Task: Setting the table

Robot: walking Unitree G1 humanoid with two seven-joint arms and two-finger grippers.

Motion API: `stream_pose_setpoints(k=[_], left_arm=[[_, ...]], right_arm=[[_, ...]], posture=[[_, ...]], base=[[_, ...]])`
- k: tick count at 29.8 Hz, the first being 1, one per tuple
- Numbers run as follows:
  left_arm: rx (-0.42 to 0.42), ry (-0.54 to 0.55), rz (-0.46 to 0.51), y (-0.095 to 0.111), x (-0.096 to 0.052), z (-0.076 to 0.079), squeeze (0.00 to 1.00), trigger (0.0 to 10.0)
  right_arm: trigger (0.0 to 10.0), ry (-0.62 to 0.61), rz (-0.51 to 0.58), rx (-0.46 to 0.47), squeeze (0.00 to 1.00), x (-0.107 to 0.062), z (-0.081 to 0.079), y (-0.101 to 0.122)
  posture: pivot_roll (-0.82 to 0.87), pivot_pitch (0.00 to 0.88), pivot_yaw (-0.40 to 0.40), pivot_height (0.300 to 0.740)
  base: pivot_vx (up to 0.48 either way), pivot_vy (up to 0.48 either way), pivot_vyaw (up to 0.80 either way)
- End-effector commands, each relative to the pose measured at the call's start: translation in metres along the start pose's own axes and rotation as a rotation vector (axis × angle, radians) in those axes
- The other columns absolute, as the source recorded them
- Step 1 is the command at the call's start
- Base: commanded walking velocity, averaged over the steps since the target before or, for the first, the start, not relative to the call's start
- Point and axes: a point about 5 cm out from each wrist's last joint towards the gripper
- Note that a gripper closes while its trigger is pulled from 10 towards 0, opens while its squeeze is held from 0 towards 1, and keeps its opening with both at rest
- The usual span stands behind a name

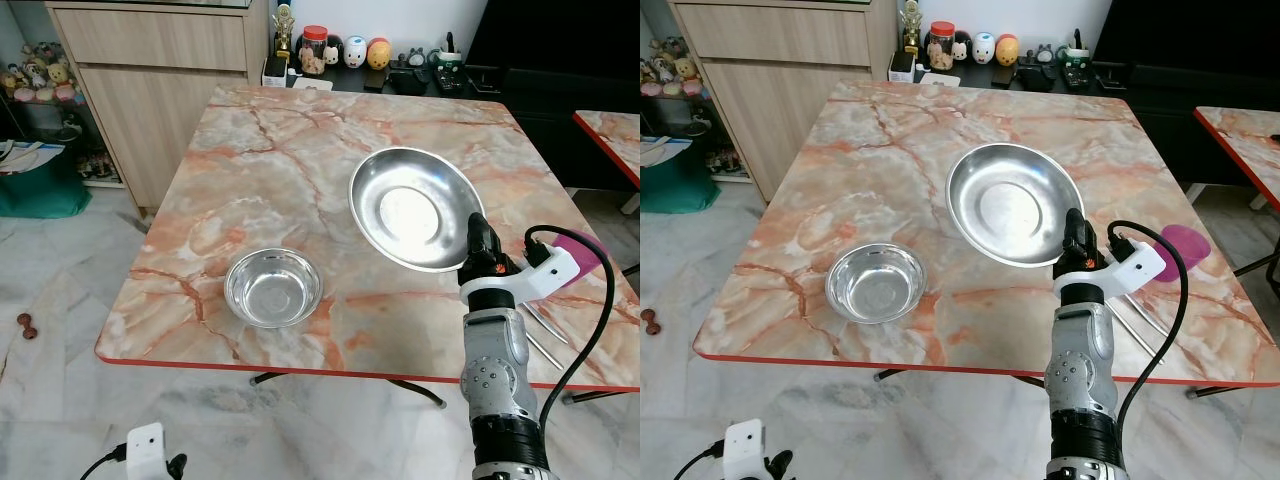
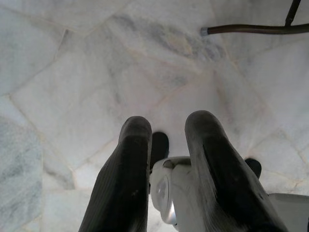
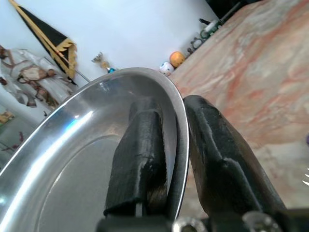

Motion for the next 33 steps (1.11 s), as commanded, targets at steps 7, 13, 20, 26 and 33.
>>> stream_pose_setpoints(k=[7, 13, 20, 26, 33], left_arm=[[0.023, -0.006, -0.017, -0.011, -0.003, 0.001, 0.0, 10.0], [0.051, -0.025, -0.009, -0.009, -0.003, 0.004, 0.0, 10.0], [0.066, -0.031, 0.018, -0.002, -0.001, 0.008, 0.0, 10.0], [0.081, -0.029, 0.032, 0.001, 0.0, 0.009, 0.0, 10.0], [0.085, -0.027, 0.046, 0.004, 0.0, 0.01, 0.0, 10.0]], right_arm=[[10.0, 0.086, -0.006, -0.021, 0.0, 0.003, -0.013, 0.005], [10.0, 0.12, -0.014, -0.031, 0.0, 0.004, -0.02, 0.005], [10.0, 0.132, -0.026, -0.034, 0.0, 0.003, -0.022, 0.002], [10.0, 0.152, -0.023, -0.04, 0.0, 0.005, -0.026, 0.004], [10.0, 0.163, -0.019, -0.034, 0.0, 0.005, -0.029, 0.004]], posture=[[0.04, 0.0, -0.083, 0.74], [0.04, 0.0, -0.081, 0.74], [0.05, 0.0, -0.084, 0.74], [0.04, 0.0, -0.087, 0.74], [0.04, 0.0, -0.088, 0.74]], base=[[0.0, -0.04, 0.0], [0.0, -0.289, 0.0], [0.0, -0.289, 0.0], [0.0, -0.286, 0.0], [0.0, -0.289, 0.0]])
Point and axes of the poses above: a point about 5 cm out from each wrist's last joint towards the gripper, its own x axis pointing out of the wrist towards the gripper, its own y axis along the axis of the wrist's last joint, z = x × y, and after that the axes turned 3 degrees about x, right-handed
